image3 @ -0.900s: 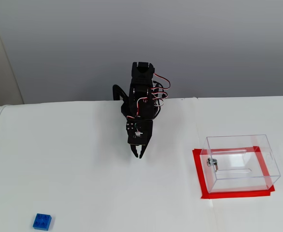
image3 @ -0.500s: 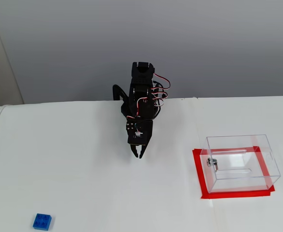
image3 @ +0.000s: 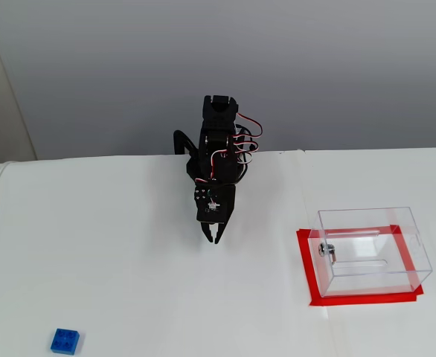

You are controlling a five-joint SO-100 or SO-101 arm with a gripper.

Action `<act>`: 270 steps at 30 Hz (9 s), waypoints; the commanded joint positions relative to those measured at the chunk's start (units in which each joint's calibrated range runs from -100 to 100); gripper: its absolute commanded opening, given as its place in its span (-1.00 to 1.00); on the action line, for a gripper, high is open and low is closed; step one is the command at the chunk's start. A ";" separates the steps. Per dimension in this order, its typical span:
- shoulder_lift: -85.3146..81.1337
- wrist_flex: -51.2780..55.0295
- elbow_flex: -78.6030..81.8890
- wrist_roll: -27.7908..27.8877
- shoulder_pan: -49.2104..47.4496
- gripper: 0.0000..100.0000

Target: Pick the blue lego brick and place it into the transparent box

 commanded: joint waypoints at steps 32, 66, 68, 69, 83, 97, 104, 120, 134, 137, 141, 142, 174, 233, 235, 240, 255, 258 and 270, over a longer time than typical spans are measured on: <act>-0.93 -0.32 0.96 -0.13 0.16 -0.97; -0.93 -0.32 0.96 -0.13 0.16 -0.97; -0.93 -0.32 0.96 -0.13 0.16 -0.97; -0.93 -0.32 0.96 -0.13 0.16 -0.97; -0.93 -0.32 0.96 -0.13 0.16 -0.97; -0.93 -0.32 0.96 -0.13 0.16 -0.97; -0.93 -0.32 0.96 -0.13 0.16 -0.97; -0.93 -0.32 0.96 -0.13 0.16 -0.97; -0.93 -0.32 0.96 -0.13 -0.06 -0.97; -0.93 -0.32 0.96 -0.50 0.38 -0.97; -0.93 -0.32 0.87 -0.24 0.02 -0.97; -0.93 -0.41 0.87 -0.29 0.09 -0.97; 39.21 -0.41 -39.73 -0.19 32.10 -0.97; 129.24 -0.32 -138.01 4.82 40.16 -0.63; 130.42 -0.32 -138.92 4.82 40.16 -0.54; 132.55 -2.15 -141.81 5.03 40.16 -0.48; 139.25 -15.82 -141.27 1.90 40.83 -0.47; 140.86 -17.64 -141.72 1.48 40.68 -0.48; 143.75 -19.99 -141.81 1.43 39.20 -0.48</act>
